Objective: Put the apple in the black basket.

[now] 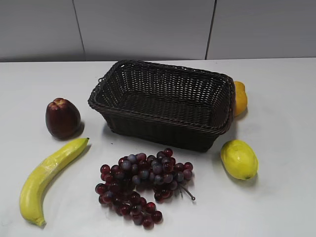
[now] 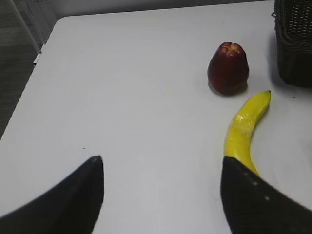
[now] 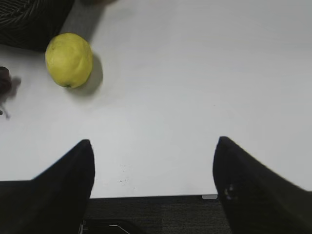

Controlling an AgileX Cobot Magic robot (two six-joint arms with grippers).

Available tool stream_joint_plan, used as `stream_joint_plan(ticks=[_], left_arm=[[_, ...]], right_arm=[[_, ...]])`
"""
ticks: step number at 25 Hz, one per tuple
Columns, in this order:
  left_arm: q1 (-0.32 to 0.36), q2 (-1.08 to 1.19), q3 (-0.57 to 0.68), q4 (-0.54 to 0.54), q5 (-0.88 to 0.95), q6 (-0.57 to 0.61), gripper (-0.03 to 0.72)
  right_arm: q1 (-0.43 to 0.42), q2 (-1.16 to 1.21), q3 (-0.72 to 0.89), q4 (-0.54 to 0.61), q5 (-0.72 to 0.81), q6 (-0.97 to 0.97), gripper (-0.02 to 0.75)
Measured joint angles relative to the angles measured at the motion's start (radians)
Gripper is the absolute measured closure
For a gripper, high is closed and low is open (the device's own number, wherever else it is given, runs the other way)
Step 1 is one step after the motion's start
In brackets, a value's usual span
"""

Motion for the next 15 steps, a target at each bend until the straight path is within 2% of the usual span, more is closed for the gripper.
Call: stream_joint_plan(ticks=[15], left_arm=[[0.0, 0.001, -0.013, 0.0, -0.034, -0.001, 0.139]], right_arm=[[0.0, 0.0, 0.0, 0.0, 0.0, 0.0, 0.165]])
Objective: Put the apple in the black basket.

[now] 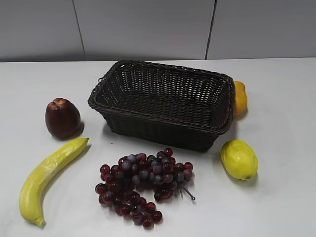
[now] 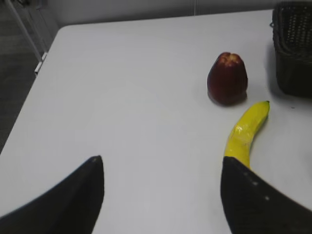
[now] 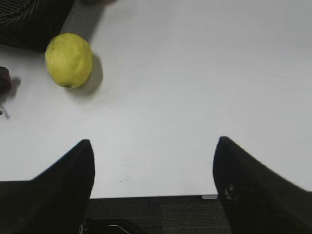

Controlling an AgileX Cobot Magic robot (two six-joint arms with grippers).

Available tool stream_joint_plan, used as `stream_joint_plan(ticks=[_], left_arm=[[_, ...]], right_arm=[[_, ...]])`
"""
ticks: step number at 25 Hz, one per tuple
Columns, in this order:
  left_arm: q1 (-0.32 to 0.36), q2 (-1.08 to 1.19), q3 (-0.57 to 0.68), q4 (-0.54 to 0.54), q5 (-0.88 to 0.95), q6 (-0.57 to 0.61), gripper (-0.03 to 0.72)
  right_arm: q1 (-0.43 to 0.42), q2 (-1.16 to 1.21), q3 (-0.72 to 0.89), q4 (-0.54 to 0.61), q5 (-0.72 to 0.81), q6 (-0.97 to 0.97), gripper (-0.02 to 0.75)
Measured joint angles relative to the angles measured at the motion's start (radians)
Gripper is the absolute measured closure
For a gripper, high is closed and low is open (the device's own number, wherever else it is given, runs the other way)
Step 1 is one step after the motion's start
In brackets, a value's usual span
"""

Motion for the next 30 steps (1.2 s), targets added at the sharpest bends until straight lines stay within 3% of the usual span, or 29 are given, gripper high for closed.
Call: stream_joint_plan(ticks=[5, 11, 15, 23, 30], left_arm=[[0.0, 0.099, -0.038, 0.0, -0.154, 0.0, 0.139], [0.0, 0.376, -0.065, -0.018, -0.34, 0.0, 0.139], [0.0, 0.594, -0.156, -0.023, -0.404, 0.0, 0.141], [0.0, 0.963, -0.427, -0.024, -0.389, 0.0, 0.143], [-0.011, 1.25, -0.663, -0.041, -0.244, 0.0, 0.145]], right_arm=[[0.0, 0.0, 0.0, 0.0, 0.0, 0.0, 0.165], [0.0, 0.0, 0.0, 0.0, 0.0, 0.0, 0.165], [0.0, 0.0, 0.0, 0.0, 0.0, 0.0, 0.165], [0.0, 0.0, 0.0, 0.0, 0.0, 0.0, 0.165], [0.0, 0.0, 0.0, 0.0, 0.0, 0.0, 0.165]])
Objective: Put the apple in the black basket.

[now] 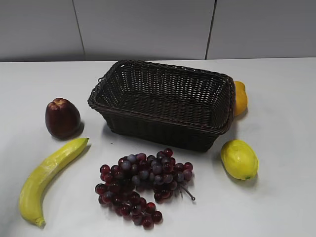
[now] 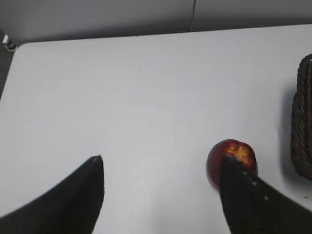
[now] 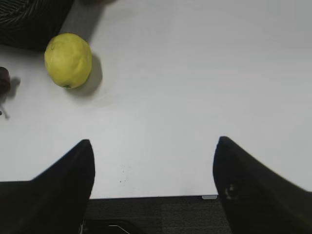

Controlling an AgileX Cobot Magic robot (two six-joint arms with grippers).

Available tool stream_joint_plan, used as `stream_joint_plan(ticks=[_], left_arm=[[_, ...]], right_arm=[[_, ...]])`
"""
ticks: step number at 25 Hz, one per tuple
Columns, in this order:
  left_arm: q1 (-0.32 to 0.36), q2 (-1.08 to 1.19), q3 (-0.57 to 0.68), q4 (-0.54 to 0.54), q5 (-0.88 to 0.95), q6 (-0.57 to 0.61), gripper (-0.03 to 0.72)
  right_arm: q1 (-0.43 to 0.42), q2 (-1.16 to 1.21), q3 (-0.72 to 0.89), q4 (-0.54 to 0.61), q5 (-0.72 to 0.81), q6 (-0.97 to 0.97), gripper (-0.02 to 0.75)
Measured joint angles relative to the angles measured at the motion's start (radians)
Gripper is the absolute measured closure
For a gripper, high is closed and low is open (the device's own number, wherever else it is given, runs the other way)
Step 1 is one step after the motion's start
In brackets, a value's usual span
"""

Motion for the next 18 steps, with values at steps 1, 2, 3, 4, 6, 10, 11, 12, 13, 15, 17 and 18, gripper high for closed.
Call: stream_joint_plan(ticks=[1, 2, 3, 4, 6, 10, 11, 12, 13, 15, 17, 18], left_arm=[[-0.013, 0.044, -0.036, -0.008, 0.036, 0.005, 0.145], [-0.026, 0.081, -0.065, -0.014, 0.062, 0.013, 0.145], [-0.045, 0.134, -0.105, -0.021, 0.089, 0.026, 0.145], [-0.064, 0.173, -0.133, -0.024, 0.109, 0.032, 0.145], [-0.11, 0.265, -0.195, -0.029, 0.152, 0.043, 0.145], [-0.184, 0.426, -0.297, -0.032, 0.205, 0.049, 0.145], [-0.199, 0.456, -0.322, -0.033, 0.21, 0.049, 0.145], [-0.209, 0.485, -0.337, -0.033, 0.212, 0.05, 0.145], [-0.218, 0.518, -0.349, -0.033, 0.214, 0.05, 0.145], [-0.225, 0.577, -0.365, -0.033, 0.214, 0.052, 0.145], [-0.225, 0.635, -0.365, -0.03, 0.225, 0.052, 0.139], [-0.225, 0.659, -0.365, -0.028, 0.23, 0.052, 0.133]], right_arm=[[0.0, 0.0, 0.0, 0.0, 0.0, 0.0, 0.165], [0.0, 0.0, 0.0, 0.0, 0.0, 0.0, 0.165], [0.0, 0.0, 0.0, 0.0, 0.0, 0.0, 0.165], [0.0, 0.0, 0.0, 0.0, 0.0, 0.0, 0.165], [0.0, 0.0, 0.0, 0.0, 0.0, 0.0, 0.165], [0.0, 0.0, 0.0, 0.0, 0.0, 0.0, 0.165], [0.0, 0.0, 0.0, 0.0, 0.0, 0.0, 0.165], [0.0, 0.0, 0.0, 0.0, 0.0, 0.0, 0.165], [0.0, 0.0, 0.0, 0.0, 0.0, 0.0, 0.165], [0.0, 0.0, 0.0, 0.0, 0.0, 0.0, 0.165], [0.0, 0.0, 0.0, 0.0, 0.0, 0.0, 0.165], [0.0, 0.0, 0.0, 0.0, 0.0, 0.0, 0.165]])
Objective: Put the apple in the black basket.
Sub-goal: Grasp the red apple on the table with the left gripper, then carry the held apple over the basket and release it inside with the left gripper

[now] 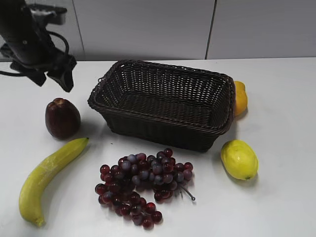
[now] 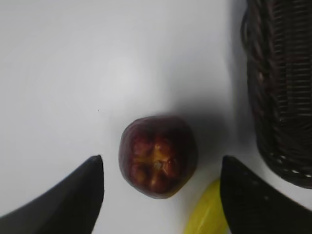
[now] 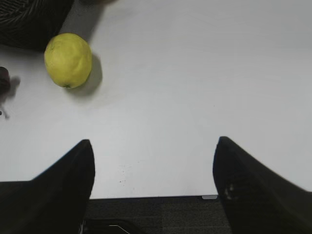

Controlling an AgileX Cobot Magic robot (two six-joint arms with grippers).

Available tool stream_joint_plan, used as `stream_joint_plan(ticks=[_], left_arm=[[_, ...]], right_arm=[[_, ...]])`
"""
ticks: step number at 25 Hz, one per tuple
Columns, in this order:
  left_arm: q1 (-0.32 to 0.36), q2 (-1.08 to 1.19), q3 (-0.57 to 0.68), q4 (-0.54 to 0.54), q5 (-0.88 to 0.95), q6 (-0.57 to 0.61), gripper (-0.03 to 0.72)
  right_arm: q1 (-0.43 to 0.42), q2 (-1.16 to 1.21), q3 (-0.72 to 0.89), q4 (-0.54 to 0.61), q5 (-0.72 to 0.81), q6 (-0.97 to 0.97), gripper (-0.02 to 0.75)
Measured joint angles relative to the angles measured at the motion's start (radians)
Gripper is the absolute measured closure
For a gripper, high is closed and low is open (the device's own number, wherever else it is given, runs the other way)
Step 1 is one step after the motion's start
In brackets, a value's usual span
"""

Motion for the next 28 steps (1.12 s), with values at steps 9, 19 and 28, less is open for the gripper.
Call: stream_joint_plan(ticks=[9, 19, 28], left_arm=[[0.001, 0.142, -0.002, 0.034, -0.022, 0.0, 0.086], [0.001, 0.133, -0.009, 0.048, 0.025, 0.0, 0.116], [-0.039, -0.074, -0.158, 0.063, 0.039, 0.071, 0.116]], right_arm=[[0.0, 0.0, 0.0, 0.0, 0.0, 0.0, 0.165], [0.0, 0.0, 0.0, 0.0, 0.0, 0.0, 0.165], [0.0, 0.0, 0.0, 0.0, 0.0, 0.0, 0.165]])
